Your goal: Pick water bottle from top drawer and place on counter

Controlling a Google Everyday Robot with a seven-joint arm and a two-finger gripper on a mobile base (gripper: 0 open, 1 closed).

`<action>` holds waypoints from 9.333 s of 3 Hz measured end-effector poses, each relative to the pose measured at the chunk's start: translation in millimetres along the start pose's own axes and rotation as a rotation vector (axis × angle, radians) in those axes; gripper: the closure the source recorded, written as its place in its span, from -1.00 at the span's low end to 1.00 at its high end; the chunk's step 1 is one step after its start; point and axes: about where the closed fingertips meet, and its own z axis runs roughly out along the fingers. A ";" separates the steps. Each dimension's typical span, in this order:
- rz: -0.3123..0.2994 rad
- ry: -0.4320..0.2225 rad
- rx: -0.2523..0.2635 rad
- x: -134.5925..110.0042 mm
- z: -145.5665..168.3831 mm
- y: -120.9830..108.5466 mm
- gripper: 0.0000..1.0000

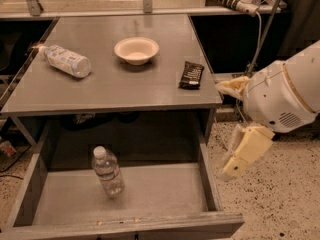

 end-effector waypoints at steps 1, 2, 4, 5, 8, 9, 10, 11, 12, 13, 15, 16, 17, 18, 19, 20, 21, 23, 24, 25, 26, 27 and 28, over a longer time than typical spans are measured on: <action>-0.015 -0.018 -0.022 -0.7 9.8 4.1 -1.00; -0.031 -0.088 -0.070 -19.2 41.2 20.9 -1.00; -0.062 -0.141 -0.150 -49.2 74.2 45.2 -1.00; -0.057 -0.154 -0.156 -46.6 86.1 43.3 -1.00; -0.029 -0.200 -0.253 -84.6 219.5 22.6 -1.00; -0.029 -0.200 -0.253 -84.6 219.7 22.7 -1.00; -0.039 -0.165 -0.221 -88.8 240.0 16.4 -1.00; -0.034 -0.177 -0.184 -99.2 269.5 7.1 -1.00; -0.034 -0.178 -0.184 -99.3 269.7 7.2 -1.00; -0.034 -0.175 -0.206 -101.1 279.4 17.7 -1.00; -0.032 -0.183 -0.255 -112.3 303.3 29.1 -1.00; -0.024 -0.194 -0.277 -114.6 316.8 35.7 -1.00; -0.023 -0.194 -0.277 -114.5 317.0 35.8 -0.62; -0.023 -0.194 -0.277 -114.5 317.0 35.8 -0.18; -0.024 -0.194 -0.277 -114.6 317.0 35.8 0.31; -0.024 -0.194 -0.277 -114.6 317.0 35.8 0.78; -0.024 -0.185 -0.272 -117.2 313.8 35.6 1.00; 0.034 -0.203 -0.247 -141.2 264.1 18.2 1.00; 0.055 -0.201 -0.218 -154.8 231.1 8.5 1.00; 0.049 -0.181 -0.183 -172.5 194.8 -0.5 1.00; 0.029 -0.168 -0.156 -189.7 154.5 -16.0 1.00; 0.031 -0.173 -0.152 -190.7 151.8 -17.3 1.00; 0.006 -0.172 -0.121 -205.5 128.0 -33.2 1.00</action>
Offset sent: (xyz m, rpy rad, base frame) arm -0.0209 0.0915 -0.0522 0.1917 0.0660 0.1456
